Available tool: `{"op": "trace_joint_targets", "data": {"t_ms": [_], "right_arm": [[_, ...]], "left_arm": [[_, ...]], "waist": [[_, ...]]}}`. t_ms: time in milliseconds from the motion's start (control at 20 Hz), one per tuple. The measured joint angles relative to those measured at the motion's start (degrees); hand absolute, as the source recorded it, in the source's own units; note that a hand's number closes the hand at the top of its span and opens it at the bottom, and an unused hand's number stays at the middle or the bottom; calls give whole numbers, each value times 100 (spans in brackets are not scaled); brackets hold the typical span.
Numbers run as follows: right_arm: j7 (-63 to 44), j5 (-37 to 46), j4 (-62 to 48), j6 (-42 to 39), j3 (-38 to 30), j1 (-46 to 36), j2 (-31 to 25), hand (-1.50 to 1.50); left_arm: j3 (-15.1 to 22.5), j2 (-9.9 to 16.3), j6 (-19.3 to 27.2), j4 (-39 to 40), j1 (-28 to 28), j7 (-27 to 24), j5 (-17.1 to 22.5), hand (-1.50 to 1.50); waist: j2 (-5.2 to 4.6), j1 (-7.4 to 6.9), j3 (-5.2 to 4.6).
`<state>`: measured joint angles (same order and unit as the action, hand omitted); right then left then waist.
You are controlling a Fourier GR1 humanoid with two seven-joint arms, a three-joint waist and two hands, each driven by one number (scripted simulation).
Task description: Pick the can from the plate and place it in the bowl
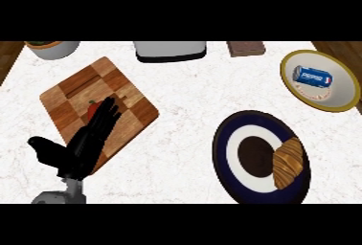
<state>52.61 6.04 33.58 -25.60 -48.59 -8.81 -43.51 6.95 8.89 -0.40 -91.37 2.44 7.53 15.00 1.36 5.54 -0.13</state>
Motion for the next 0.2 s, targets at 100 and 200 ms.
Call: {"op": "trace_joint_targets", "data": {"t_ms": [100,200], "right_arm": [[65,-98,277,-28,57,525,167,150],[126,-128,552,-31,182,1085,356,150]], "left_arm": [[-8,-3,24,-17,-26,-2,-15,0],[-39,14,27,-48,-56,-12,-7,0]], "waist": [[4,55,1],[7,98,6]]}}
